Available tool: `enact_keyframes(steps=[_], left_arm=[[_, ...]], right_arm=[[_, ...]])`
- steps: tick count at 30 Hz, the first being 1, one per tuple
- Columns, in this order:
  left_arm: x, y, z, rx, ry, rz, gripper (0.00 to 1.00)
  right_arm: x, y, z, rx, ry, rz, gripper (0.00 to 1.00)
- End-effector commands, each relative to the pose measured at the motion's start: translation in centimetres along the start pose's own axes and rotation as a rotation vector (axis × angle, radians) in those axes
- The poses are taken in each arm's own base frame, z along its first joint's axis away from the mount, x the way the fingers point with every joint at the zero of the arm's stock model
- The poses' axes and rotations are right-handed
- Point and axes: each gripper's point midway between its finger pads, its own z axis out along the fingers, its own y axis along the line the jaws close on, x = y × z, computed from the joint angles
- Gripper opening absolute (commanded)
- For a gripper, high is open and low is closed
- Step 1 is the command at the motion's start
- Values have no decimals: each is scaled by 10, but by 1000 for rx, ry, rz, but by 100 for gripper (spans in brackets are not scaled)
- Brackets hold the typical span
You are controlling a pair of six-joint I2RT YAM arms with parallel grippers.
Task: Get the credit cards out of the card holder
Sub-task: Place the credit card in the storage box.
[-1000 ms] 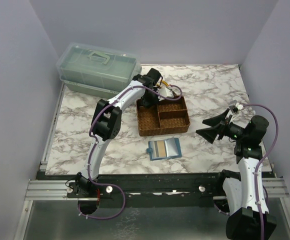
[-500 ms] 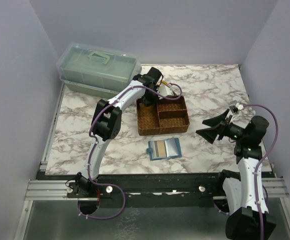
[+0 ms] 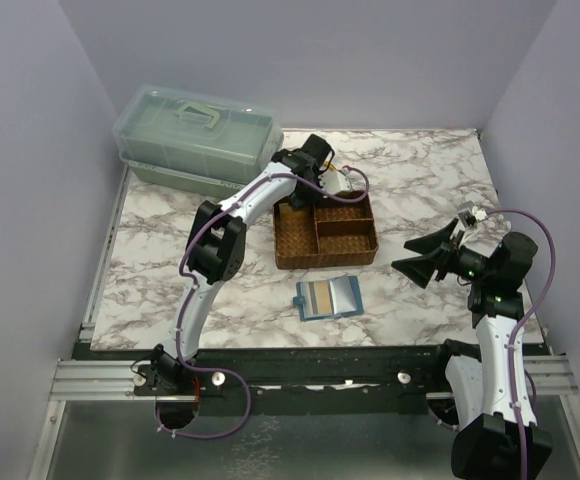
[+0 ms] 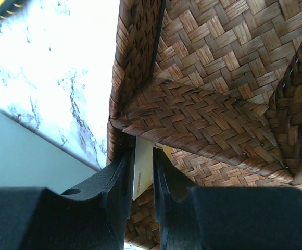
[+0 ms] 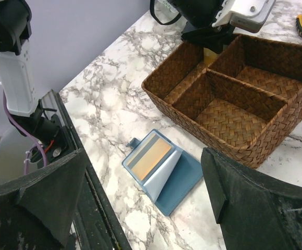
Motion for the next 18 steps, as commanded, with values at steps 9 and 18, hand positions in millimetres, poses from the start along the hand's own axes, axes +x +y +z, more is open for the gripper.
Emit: enact_keyframes(steps=[9, 18], left_arm=[[-33, 32, -65, -201, -56, 14, 28], [-41, 30, -117, -257, -146, -184, 32]], right_arm=[[1, 5, -1, -28, 0, -14, 100], [1, 5, -2, -26, -2, -19, 100]])
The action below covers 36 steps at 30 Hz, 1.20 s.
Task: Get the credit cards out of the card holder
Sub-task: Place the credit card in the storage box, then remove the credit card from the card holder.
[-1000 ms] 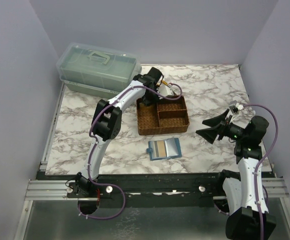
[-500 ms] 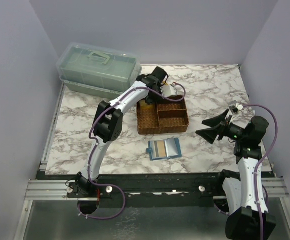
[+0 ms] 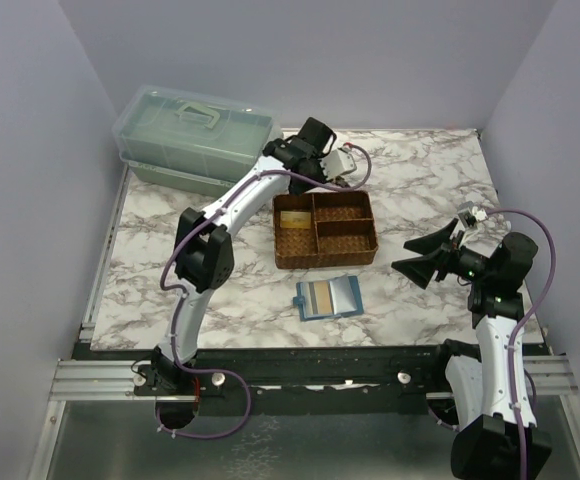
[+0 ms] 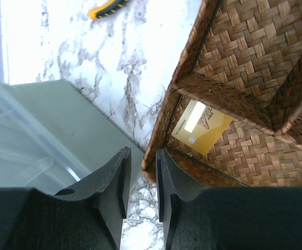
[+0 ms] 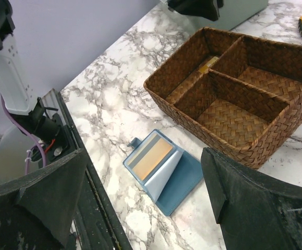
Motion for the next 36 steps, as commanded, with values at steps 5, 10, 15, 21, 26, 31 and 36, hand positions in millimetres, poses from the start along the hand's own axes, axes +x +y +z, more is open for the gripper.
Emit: enact_keyframes(steps=[5, 10, 15, 21, 26, 31, 36], left_arm=[[-20, -2, -83, -54, -170, -328, 37], [-22, -30, -129, -1, -361, -529, 46], [-14, -56, -179, 26, -654, -816, 83], [18, -89, -217, 123, -863, -1153, 99], [35, -122, -226, 255, -890, -1309, 99], [49, -144, -227, 348, -886, -1452, 99], [73, -174, -205, 443, -809, -1658, 98]], right_arm=[[0, 3, -3, -10, -7, -26, 100], [-2, 3, -4, -5, -11, -41, 100], [-2, 1, -5, -4, -11, -36, 100], [-2, -3, -4, -8, -4, -19, 100], [-1, -5, -5, -9, 1, -16, 100], [-1, -10, -4, -4, 12, 1, 100], [0, -13, -4, 0, 29, 17, 100]])
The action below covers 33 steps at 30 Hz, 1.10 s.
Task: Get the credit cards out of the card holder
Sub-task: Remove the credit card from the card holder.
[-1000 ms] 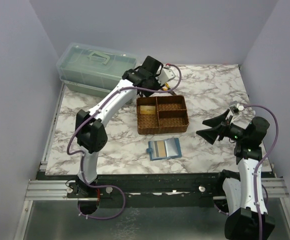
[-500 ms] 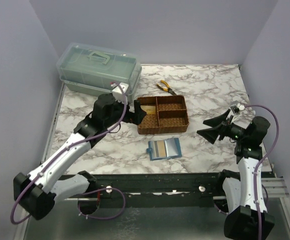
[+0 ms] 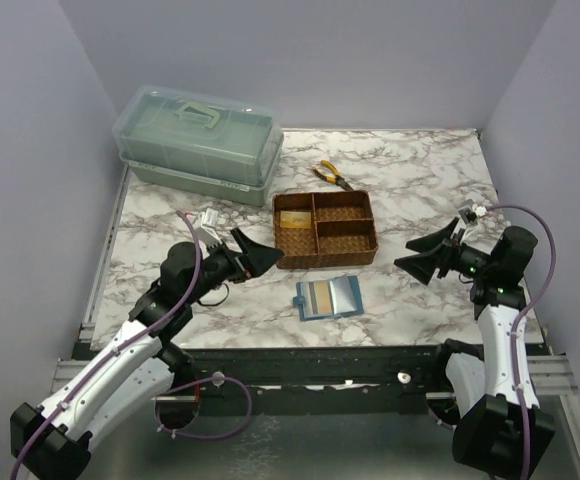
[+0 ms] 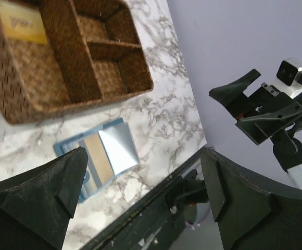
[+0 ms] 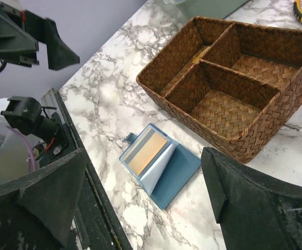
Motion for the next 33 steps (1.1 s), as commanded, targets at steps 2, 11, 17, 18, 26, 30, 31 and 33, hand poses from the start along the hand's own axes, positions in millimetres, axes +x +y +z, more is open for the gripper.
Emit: enact_keyframes(steps=[2, 11, 17, 18, 26, 30, 31, 33], left_arm=[[35, 19, -10, -9, 52, -288, 98], [72, 41, -7, -94, 168, -324, 98], [113, 38, 12, -216, 244, -255, 97], [118, 37, 15, -236, 249, -238, 97], [140, 31, 31, -299, 214, -232, 93], [147, 20, 40, -218, 185, -334, 92], [149, 18, 42, -197, 184, -348, 91], [153, 21, 44, -189, 188, -326, 91]], right_arm=[[-7, 4, -2, -8, 10, -36, 100], [-13, -4, -2, 15, 27, -29, 99], [-14, -6, -1, 13, 33, -4, 99], [-13, -6, -1, 12, 32, -3, 99], [-13, -7, 3, -20, 60, 9, 98], [-9, -2, 11, -48, 90, 1, 97], [-8, 0, 13, -56, 99, 0, 97], [-4, 6, 19, -75, 120, -3, 95]])
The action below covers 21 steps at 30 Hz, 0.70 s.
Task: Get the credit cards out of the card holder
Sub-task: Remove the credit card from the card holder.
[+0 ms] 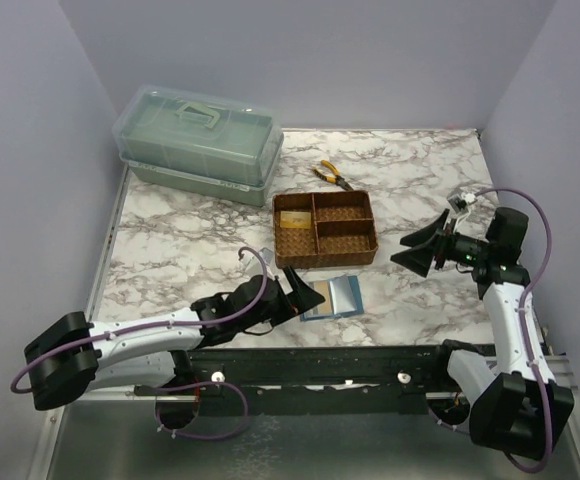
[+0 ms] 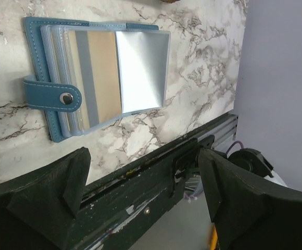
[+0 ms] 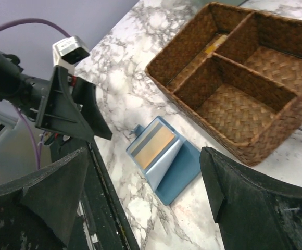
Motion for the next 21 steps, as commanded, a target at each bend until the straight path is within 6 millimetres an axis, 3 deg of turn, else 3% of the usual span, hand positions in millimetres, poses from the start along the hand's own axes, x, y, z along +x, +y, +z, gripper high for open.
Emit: enact_keyframes(steps=[1, 4, 13, 17, 21], left_arm=[[-4, -4, 11, 57, -57, -62, 91], [-2, 5, 15, 44, -64, -61, 91], [-1, 6, 26, 42, -68, -40, 82], [-1, 17, 29, 16, -79, -25, 79], [-2, 28, 27, -1, -94, -42, 76]], right_arm=[[2, 11, 12, -39, 46, -34, 94], [11, 21, 26, -84, 93, -20, 86], [50, 38, 71, -174, 326, -15, 67], [73, 31, 90, -134, 454, -118, 50], [114, 18, 95, -76, 571, -268, 36]])
